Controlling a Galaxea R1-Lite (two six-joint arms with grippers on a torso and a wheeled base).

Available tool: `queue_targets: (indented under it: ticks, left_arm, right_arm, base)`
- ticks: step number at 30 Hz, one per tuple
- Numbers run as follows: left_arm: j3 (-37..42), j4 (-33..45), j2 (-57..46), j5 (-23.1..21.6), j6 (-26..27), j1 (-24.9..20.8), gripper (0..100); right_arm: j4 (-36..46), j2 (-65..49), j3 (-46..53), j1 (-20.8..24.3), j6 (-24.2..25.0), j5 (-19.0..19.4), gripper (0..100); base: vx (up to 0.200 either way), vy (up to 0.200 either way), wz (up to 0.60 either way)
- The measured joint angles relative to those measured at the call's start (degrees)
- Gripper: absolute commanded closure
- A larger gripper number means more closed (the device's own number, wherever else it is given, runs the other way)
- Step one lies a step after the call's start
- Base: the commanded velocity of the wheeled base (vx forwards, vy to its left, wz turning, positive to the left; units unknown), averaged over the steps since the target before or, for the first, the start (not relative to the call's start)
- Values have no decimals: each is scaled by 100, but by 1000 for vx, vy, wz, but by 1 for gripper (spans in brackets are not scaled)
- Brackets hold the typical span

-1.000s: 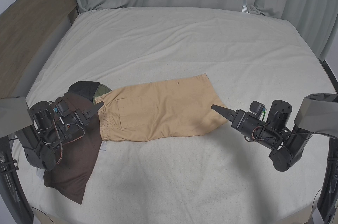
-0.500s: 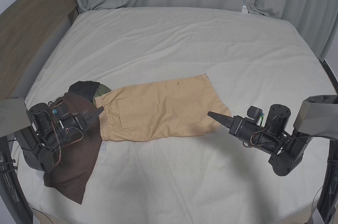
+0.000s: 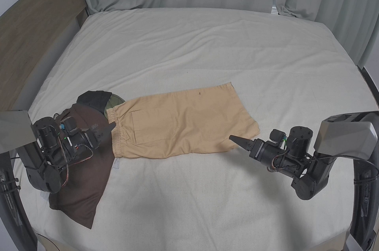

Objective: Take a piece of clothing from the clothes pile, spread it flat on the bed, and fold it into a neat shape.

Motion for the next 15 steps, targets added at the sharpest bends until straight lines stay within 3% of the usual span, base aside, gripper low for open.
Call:
queue_targets:
  ticks: [10, 15]
  left_arm:
    - [-20, 2, 10, -4, -2, 7, 0]
    - [-22, 2, 2, -6, -2, 16, 0]
  right_arm:
    - [6, 534, -346, 112, 4, -277, 0]
    - [13, 763, -718, 133, 22, -616, 0]
  base:
    - [0, 0, 0]
    - [0, 0, 0]
